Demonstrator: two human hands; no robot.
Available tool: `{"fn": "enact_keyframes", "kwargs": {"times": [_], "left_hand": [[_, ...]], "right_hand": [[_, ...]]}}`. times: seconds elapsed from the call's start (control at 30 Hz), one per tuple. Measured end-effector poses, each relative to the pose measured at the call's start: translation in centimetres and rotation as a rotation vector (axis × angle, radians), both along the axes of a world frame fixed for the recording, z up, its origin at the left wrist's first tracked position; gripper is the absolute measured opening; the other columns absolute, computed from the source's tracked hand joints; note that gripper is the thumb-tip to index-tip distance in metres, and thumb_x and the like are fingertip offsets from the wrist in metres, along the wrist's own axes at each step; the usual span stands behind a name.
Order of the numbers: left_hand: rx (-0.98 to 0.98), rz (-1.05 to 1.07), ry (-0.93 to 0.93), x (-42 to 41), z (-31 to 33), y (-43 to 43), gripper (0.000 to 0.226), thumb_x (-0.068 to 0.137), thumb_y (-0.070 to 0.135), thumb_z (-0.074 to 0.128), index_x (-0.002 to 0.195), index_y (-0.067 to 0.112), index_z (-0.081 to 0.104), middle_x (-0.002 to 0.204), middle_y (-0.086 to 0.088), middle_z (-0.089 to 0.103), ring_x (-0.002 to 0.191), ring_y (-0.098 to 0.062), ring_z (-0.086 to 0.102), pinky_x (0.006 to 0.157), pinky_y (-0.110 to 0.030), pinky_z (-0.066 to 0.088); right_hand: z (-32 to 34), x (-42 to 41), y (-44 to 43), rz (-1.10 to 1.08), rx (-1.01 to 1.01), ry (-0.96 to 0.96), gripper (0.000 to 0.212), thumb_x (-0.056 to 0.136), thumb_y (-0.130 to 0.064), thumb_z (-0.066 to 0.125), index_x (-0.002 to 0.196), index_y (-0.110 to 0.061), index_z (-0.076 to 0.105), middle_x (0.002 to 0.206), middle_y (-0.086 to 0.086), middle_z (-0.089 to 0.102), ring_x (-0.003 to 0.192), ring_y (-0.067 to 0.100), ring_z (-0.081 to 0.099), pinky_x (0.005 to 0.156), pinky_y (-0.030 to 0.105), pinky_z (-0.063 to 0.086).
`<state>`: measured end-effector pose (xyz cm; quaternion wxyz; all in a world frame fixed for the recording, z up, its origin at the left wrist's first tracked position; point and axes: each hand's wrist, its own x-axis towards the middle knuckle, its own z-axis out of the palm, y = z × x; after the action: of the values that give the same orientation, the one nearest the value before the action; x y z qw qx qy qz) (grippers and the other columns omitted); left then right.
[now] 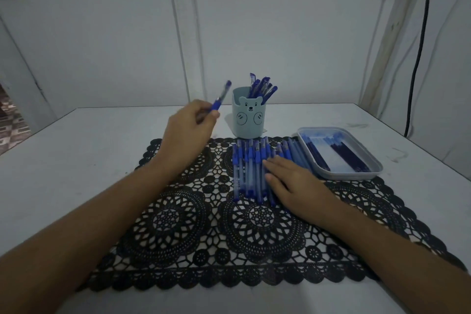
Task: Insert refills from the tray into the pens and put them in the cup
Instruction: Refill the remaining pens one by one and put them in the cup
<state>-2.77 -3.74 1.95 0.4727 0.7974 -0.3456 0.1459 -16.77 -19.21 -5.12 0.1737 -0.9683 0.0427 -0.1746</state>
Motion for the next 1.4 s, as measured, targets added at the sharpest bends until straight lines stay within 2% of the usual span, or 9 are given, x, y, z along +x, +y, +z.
{"fn": "enact_keyframes", "kwargs": {"times": [0.27,0.37,0.5,0.67,0.8,0.83,1.0,1.2,1.4], "left_hand": [[-0.251,-0.005,0.063,5.7,8.0,-8.1,0.020,0.088,0.022,0.056,0.102,0.012,0.067,0.086,0.000,0.064,0.080,-0.017,0.060,0.083,-0.035,0.051],[-0.261,0.024,0.079,7.0,8.0,-9.9,0.019,0.087,0.022,0.057,0.099,0.011,0.068,0.090,-0.004,0.067,0.084,-0.021,0.062,0.082,-0.034,0.050],[-0.023,0.055,0.085,7.0,5.9,-11.3,0.022,0.088,0.020,0.057,0.101,0.008,0.069,0.089,-0.004,0.066,0.079,-0.017,0.057,0.071,-0.023,0.042],[0.284,-0.074,0.185,7.2,3.2,-10.7,0.021,0.090,0.020,0.052,0.091,0.008,0.069,0.083,-0.011,0.061,0.078,-0.020,0.053,0.072,-0.028,0.043],[0.193,-0.078,0.113,5.9,2.9,-8.9,0.034,0.094,0.019,0.044,0.123,0.007,0.056,0.127,-0.007,0.056,0.115,-0.017,0.050,0.086,-0.018,0.031],[0.189,-0.055,0.057,5.4,2.8,-8.3,0.034,0.095,0.020,0.043,0.125,0.008,0.055,0.129,-0.006,0.055,0.115,-0.015,0.049,0.085,-0.017,0.030],[0.381,-0.024,0.053,3.2,-0.6,-4.7,0.027,0.095,0.027,0.044,0.114,0.016,0.059,0.110,-0.003,0.062,0.083,-0.012,0.056,0.072,-0.024,0.041],[0.708,0.027,0.132,1.4,-4.0,-3.0,0.030,0.088,0.049,0.047,0.093,0.020,0.054,0.084,0.007,0.058,0.076,-0.010,0.055,0.069,-0.029,0.045],[0.780,0.038,0.058,0.9,-3.9,-3.1,0.030,0.086,0.042,0.049,0.071,0.017,0.051,0.082,-0.001,0.055,0.073,-0.017,0.054,0.069,-0.033,0.048]], "right_hand": [[0.1,-0.1,-0.2,0.018,0.008,0.025,0.046,0.099,-0.034,0.031,0.143,-0.022,0.028,0.149,-0.009,0.028,0.137,0.002,0.017,0.106,0.012,0.000],[0.1,-0.1,-0.3,0.025,0.001,0.000,0.046,0.099,-0.034,0.031,0.143,-0.023,0.027,0.148,-0.009,0.028,0.137,0.002,0.017,0.105,0.010,-0.001],[0.0,0.0,-0.5,0.037,-0.004,-0.008,0.046,0.099,-0.034,0.030,0.143,-0.022,0.027,0.148,-0.009,0.028,0.137,0.003,0.016,0.105,0.010,-0.001],[0.0,0.0,-0.5,0.048,0.013,-0.012,0.046,0.099,-0.032,0.032,0.143,-0.021,0.028,0.148,-0.008,0.029,0.137,0.004,0.018,0.109,0.014,0.003],[0.1,-0.1,-0.5,0.041,0.015,0.002,0.045,0.099,-0.032,0.032,0.143,-0.021,0.028,0.148,-0.008,0.029,0.136,0.004,0.018,0.110,0.016,0.006],[0.1,-0.1,-0.4,0.041,0.018,0.006,0.045,0.099,-0.032,0.032,0.143,-0.021,0.028,0.148,-0.008,0.029,0.136,0.004,0.018,0.110,0.016,0.006],[0.2,-0.1,-0.4,0.034,0.024,0.005,0.045,0.099,-0.031,0.033,0.142,-0.021,0.030,0.147,-0.007,0.030,0.136,0.005,0.020,0.109,0.015,0.005],[0.2,-0.1,-0.3,0.027,0.014,0.000,0.044,0.098,-0.029,0.035,0.141,-0.019,0.032,0.146,-0.005,0.034,0.135,0.006,0.024,0.109,0.016,0.008],[0.2,-0.2,-0.3,0.028,0.012,-0.008,0.044,0.098,-0.030,0.035,0.141,-0.020,0.032,0.146,-0.006,0.034,0.134,0.005,0.024,0.105,0.013,0.007]]}}
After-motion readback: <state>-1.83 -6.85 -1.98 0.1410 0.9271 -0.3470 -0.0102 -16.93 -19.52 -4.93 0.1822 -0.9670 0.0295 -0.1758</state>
